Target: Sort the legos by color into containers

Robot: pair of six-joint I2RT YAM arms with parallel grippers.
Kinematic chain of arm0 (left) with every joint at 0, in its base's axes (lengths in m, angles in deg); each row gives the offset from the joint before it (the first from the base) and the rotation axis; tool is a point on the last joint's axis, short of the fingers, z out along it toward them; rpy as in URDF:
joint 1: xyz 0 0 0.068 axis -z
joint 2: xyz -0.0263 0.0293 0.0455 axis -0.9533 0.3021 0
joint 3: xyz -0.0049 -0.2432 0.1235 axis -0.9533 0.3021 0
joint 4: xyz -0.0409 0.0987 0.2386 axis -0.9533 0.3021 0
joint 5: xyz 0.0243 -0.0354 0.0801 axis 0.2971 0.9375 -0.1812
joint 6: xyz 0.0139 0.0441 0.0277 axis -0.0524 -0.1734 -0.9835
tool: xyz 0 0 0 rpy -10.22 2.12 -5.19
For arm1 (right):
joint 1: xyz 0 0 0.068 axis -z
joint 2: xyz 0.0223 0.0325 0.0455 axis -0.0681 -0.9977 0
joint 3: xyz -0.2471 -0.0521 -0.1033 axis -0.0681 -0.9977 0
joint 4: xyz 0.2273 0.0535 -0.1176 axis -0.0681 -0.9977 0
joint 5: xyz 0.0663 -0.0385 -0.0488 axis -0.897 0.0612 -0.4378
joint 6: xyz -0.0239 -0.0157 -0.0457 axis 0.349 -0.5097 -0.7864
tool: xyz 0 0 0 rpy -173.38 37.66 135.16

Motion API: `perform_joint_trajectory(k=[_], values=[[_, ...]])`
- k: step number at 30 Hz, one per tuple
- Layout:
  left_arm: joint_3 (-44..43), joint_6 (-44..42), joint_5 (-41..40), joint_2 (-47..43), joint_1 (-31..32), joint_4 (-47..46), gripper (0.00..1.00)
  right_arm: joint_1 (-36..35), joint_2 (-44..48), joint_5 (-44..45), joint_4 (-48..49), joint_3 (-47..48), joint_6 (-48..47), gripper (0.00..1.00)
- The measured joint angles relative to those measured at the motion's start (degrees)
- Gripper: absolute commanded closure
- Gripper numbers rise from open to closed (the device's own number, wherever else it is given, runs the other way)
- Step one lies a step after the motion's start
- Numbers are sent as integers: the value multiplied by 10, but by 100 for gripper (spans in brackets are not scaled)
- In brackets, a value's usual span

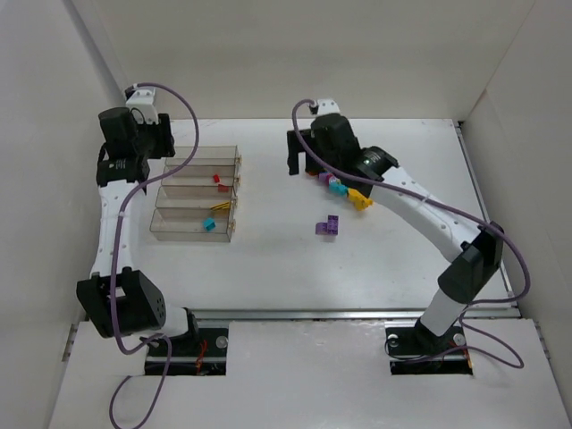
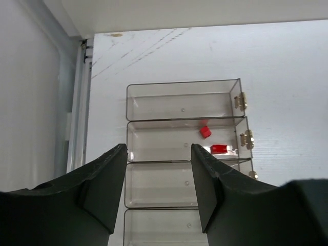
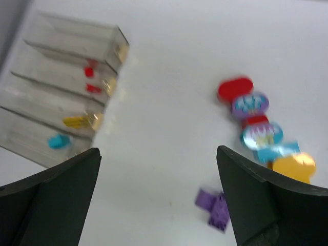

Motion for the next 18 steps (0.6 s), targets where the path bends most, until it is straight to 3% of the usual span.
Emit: perform_joint_trajectory(k=[6, 7, 10, 11, 16, 18], values=[[-4, -25, 58, -2, 33, 12, 44, 18, -1, 6, -95, -143, 44, 0], [-4, -36, 73, -4, 36, 16, 32, 29, -7, 3, -105, -162, 48, 0], [-4, -85, 111, -17, 36, 31, 14, 58, -22, -20, -122, -187, 58, 1], [-5, -102, 119, -23, 36, 37, 0, 64, -25, -26, -122, -191, 59, 1], [-29, -120, 124, -50, 36, 57, 0, 67, -29, -48, -105, -226, 60, 6], [-38, -117, 121, -58, 36, 59, 2, 68, -31, -57, -98, -239, 61, 15]])
